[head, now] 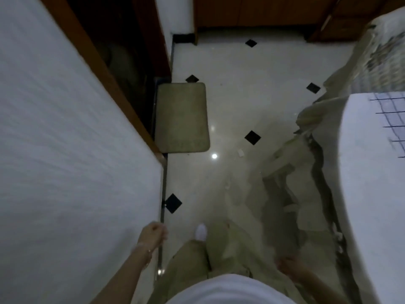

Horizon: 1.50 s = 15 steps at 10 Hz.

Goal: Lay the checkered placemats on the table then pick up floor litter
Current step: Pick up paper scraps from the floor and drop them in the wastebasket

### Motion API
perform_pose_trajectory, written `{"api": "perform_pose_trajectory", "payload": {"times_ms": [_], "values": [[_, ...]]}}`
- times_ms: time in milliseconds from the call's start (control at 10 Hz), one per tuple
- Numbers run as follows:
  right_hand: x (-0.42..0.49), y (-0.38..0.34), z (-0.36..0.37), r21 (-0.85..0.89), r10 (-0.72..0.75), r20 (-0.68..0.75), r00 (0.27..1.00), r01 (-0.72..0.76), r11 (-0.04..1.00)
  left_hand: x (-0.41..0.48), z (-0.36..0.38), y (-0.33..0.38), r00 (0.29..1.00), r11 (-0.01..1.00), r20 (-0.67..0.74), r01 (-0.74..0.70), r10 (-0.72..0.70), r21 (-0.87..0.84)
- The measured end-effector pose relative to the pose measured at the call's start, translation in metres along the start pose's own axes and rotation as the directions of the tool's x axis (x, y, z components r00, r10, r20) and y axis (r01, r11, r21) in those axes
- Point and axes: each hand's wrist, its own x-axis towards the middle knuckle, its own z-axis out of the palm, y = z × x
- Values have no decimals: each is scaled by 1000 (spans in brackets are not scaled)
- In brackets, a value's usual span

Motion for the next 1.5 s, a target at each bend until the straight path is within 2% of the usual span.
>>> {"api": "perform_pose_trajectory", "payload": {"times_ms": [100, 200, 300, 400, 500, 600, 700, 900, 1000, 1100, 1200, 1300, 1500], "values": [[4, -44, 11, 46, -24, 36, 999, 23, 999, 44, 2, 79, 997, 997, 1, -79, 79, -6], [6, -119, 6, 42, 10, -54, 998, -8, 999, 94, 12, 149, 992, 995, 74, -101, 101, 8], [-14, -277, -27, -25, -11, -18, 1000, 11, 1000, 136, 23, 191, 993, 992, 104, -66, 54, 111], [-9, -364, -55, 42, -35, -37, 999, 37, 998, 156, 23, 211, 993, 975, 108, 27, -52, 222], [13, -430, -84, 189, 2, -28, 1000, 4, 982, 184, 12, 236, 977, 933, 63, 172, -202, 315], [25, -483, -108, 360, 11, -75, 997, 17, 933, 204, 1, 266, 976, 910, 35, 187, -215, 371], [43, -537, -135, 496, -16, -159, 987, 94, 863, 237, -9, 313, 974, 884, 32, 189, -224, 426], [67, -575, -150, 644, 53, -251, 967, 126, 754, 305, 16, 407, 968, 814, 136, 96, -210, 573], [72, -571, -138, 774, 186, -274, 944, 102, 624, 336, 51, 459, 962, 735, 231, -50, -146, 677], [78, -562, -120, 868, 286, -240, 928, 73, 492, 360, 89, 493, 945, 687, 302, -136, -126, 714], [96, -547, -90, 930, 388, -199, 900, 49, 364, 382, 148, 522, 919, 600, 391, -291, -40, 745], [131, -534, -64, 974, 460, -132, 878, 29, 224, 397, 211, 519, 868, 520, 493, -399, -51, 756], [221, -513, -35, 973, 476, -69, 877, -46, 226, 436, 299, 475, 784, 463, 616, -519, -76, 718]]}}
